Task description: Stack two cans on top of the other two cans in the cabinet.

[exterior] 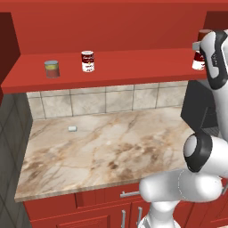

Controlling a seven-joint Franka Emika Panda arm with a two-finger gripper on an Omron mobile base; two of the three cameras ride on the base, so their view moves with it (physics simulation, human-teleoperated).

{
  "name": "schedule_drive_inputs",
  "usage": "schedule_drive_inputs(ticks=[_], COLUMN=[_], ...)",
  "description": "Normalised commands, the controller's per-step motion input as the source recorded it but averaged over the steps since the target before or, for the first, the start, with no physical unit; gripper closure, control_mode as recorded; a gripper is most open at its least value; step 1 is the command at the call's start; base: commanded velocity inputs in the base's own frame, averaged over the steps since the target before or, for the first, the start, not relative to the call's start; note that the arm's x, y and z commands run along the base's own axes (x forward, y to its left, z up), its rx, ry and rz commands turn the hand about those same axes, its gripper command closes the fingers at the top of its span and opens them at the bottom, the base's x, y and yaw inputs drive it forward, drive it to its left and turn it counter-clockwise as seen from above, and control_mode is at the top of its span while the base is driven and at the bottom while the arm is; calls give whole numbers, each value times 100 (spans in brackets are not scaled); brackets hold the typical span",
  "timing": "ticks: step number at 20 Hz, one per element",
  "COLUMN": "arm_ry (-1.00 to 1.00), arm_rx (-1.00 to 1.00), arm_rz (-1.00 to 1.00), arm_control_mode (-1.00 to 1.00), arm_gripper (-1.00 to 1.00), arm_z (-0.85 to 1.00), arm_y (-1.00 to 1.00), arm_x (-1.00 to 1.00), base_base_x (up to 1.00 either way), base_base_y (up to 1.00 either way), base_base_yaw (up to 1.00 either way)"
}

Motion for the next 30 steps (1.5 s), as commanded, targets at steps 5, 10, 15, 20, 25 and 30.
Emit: schedule_drive_inputs(ticks=[5,10,15,20,25,30], arm_ry=[2,5,5,1,0,0], arm_rx=[0,0,0,1,3,5], arm_rz=[0,0,0,0,0,0], arm_control_mode=[-100,-100,-100,-100,-100,-100], arm_gripper=[100,100,100,100,100,100], arm_z=[-3,-2,0,-1,-8,-10], arm_y=[-2,0,-3,-11,-16,-5], arm_x=[14,20,18,3,-7,-6], base_base_x=[0,0,0,0,0,0], base_base_y=[0,0,0,0,0,0], base_base_yaw=[0,0,0,0,0,0])
